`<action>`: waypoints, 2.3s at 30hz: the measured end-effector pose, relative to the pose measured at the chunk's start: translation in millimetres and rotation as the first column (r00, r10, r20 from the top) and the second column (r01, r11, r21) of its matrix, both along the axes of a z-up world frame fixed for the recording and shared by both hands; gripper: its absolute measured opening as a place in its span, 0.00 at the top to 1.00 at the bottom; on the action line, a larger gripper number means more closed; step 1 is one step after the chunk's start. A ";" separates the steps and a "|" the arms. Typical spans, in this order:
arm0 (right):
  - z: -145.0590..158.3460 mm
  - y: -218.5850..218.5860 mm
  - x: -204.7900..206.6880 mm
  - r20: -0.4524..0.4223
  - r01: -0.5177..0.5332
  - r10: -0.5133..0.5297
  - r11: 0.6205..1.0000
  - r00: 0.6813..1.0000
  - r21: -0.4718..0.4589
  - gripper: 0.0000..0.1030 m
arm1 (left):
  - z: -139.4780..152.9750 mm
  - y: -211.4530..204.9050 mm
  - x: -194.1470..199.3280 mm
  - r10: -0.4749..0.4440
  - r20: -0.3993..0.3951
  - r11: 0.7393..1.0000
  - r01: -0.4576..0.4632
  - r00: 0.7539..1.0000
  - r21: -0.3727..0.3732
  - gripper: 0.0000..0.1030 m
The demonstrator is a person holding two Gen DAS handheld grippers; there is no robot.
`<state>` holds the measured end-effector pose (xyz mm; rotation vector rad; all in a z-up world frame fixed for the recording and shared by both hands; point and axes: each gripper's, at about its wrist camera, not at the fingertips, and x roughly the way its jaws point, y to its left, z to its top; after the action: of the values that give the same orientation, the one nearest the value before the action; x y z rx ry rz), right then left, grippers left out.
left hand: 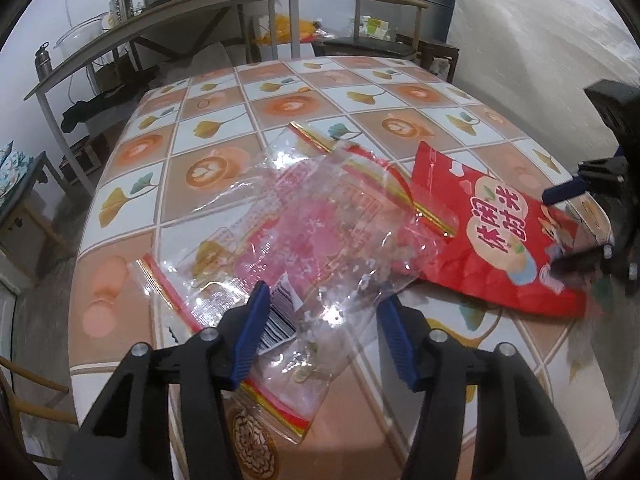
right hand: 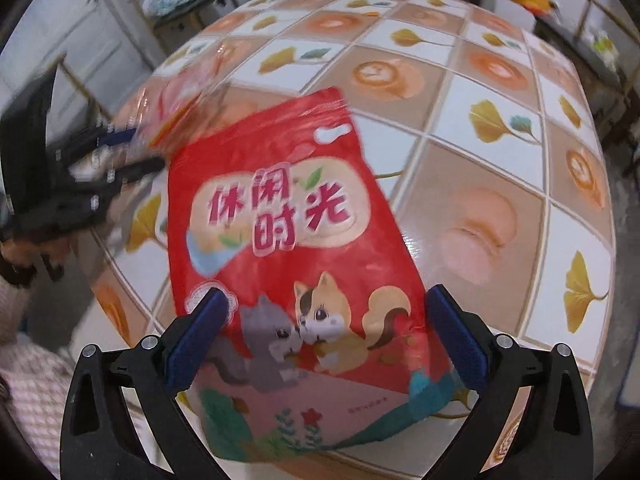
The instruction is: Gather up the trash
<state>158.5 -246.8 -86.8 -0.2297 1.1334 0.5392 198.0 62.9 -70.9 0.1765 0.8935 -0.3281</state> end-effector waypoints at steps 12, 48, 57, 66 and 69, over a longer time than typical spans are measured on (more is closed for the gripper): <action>-1.1 16.7 -22.8 0.051 0.017 -0.013 0.997 0.999 -0.077 0.16 | 1.0 -2.6 0.5 0.009 0.001 1.000 -0.009 1.000 0.002 0.60; -1.8 -87.8 -69.6 -0.402 0.574 -0.417 0.672 0.815 0.468 0.35 | 2.0 -6.7 -3.0 0.013 0.004 1.000 -0.013 1.000 0.007 0.66; -20.6 -83.8 -58.9 -0.553 0.630 -0.312 0.477 0.773 0.612 0.57 | 0.9 -14.3 -5.4 -0.007 0.006 1.000 0.006 1.000 0.017 0.67; -7.8 -76.3 -57.4 -0.486 0.616 -0.378 0.511 0.788 0.600 0.86 | 0.4 -18.7 -7.0 -0.017 0.018 1.000 0.017 1.000 0.026 0.70; -4.2 -77.8 -57.8 -0.468 0.615 -0.399 0.505 0.789 0.606 0.91 | 0.8 -22.0 -9.6 -0.019 0.040 0.998 0.017 0.999 0.056 0.81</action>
<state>100.7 -324.6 -91.0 0.9239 1.0834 0.4492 188.4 40.9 -70.2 0.2418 0.8619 -0.3156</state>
